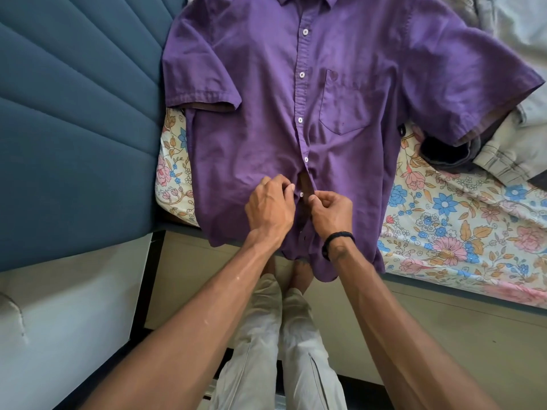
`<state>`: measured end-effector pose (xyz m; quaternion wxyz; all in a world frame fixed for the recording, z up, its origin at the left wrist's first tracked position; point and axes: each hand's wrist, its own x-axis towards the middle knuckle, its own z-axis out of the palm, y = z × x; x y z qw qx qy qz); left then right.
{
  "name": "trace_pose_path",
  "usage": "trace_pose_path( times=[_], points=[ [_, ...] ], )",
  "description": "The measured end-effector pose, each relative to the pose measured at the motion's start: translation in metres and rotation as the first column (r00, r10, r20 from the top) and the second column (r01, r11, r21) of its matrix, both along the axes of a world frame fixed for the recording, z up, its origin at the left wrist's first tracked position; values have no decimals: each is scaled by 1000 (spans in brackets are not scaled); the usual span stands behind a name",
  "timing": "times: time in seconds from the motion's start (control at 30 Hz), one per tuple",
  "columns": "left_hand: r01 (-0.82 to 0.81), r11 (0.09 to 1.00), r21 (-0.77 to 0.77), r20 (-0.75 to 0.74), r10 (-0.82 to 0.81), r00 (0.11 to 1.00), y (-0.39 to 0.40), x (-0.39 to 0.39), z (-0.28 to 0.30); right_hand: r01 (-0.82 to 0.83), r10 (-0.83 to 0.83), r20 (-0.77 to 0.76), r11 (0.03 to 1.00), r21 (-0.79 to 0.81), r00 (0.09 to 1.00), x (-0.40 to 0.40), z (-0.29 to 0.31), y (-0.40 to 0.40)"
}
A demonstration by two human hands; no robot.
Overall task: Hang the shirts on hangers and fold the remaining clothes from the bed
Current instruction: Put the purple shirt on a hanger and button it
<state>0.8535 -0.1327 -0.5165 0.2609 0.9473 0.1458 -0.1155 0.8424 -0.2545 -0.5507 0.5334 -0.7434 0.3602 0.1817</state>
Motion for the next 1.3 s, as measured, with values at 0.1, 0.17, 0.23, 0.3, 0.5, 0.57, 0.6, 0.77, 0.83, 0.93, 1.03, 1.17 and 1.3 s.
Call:
trace_pose_path(
  times=[0.1, 0.17, 0.23, 0.3, 0.5, 0.57, 0.6, 0.77, 0.83, 0.93, 1.03, 1.17, 1.3],
  points=[
    [131, 989, -65, 110, -123, 986, -6, 1, 2, 8, -7, -12, 997, 80, 1000, 2, 0, -4],
    [204, 978, -48, 33, -202, 979, -10, 0, 2, 0, 1, -7, 994, 105, 1000, 2, -2, -7],
    [183, 983, -6, -87, -183, 979, -12, 0, -1, -32, 32, -3, 995, 93, 999, 3, -3, -10],
    [170, 985, -1, -145, -168, 975, -12, -2, -5, -89, 89, -7, 995, 34, 996, 1, -3, -13],
    [87, 995, -43, -147, -92, 985, -11, 1, -2, -196, 196, 14, 981, -3, 980, -2, 0, -17],
    [25, 997, -79, -129, -35, 991, -12, 1, 0, -228, 228, 39, 973, -26, 973, -2, 4, -17],
    [-18, 994, -106, -124, 5, 992, -12, 0, 0, -240, 242, 51, 970, -39, 969, -3, 6, -17],
    [-291, 893, -344, -208, 230, 951, -10, -9, 2, -257, 261, 97, 965, -55, 960, -7, 16, -12],
    [-380, 823, -423, -260, 291, 921, -9, -11, 1, -238, 240, 105, 971, -30, 965, -8, 18, -11],
    [-472, 729, -495, -330, 345, 879, -10, -13, 0, -216, 217, 108, 976, -18, 970, -9, 18, -9],
    [-490, 709, -507, -360, 341, 868, -10, -11, -2, -191, 194, 104, 981, -33, 976, -7, 19, -8],
    [-447, 776, -445, -338, 316, 886, -6, -8, -2, -199, 206, 78, 976, -87, 976, -7, 21, -6],
    [-454, 748, -485, -365, 298, 882, -8, -9, 0, -175, 183, 73, 980, -99, 980, -8, 24, -2]
  ],
)
